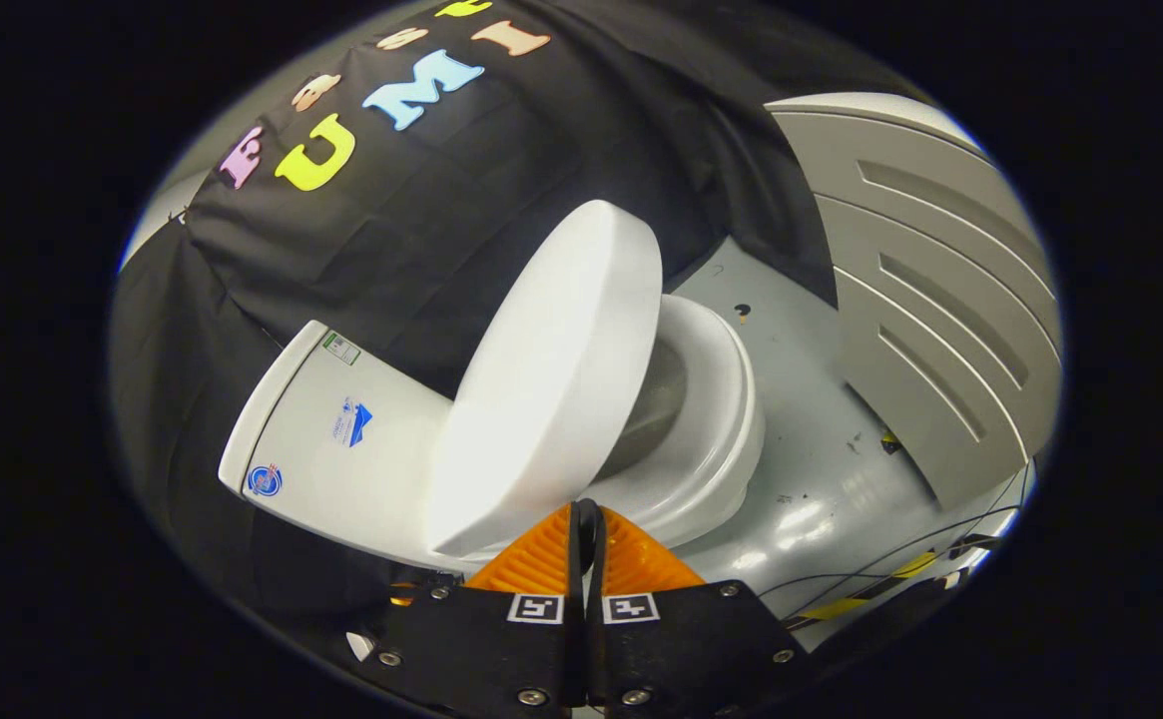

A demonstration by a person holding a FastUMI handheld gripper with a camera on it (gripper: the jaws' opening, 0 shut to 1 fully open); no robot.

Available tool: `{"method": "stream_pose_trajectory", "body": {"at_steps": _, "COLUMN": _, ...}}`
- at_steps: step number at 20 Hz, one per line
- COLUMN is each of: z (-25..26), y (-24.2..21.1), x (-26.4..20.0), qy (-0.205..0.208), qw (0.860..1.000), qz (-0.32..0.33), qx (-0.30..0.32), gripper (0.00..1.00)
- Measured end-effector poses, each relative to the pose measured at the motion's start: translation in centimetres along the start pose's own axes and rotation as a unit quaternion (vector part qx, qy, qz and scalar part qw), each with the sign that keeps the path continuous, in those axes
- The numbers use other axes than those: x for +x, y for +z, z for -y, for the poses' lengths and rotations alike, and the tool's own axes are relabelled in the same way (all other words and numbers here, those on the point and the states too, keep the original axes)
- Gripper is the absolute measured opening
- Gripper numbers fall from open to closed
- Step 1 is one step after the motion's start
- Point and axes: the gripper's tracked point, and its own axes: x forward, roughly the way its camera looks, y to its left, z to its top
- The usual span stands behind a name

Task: Open the toilet lid.

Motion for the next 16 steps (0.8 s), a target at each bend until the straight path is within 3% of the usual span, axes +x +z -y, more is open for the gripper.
{"method": "stream_pose_trajectory", "body": {"at_steps": 16, "z": -7.6, "y": 2.5, "x": -3.2, "qy": -0.018, "qw": 0.992, "qz": 0.058, "qx": -0.111, "gripper": 0.00}}
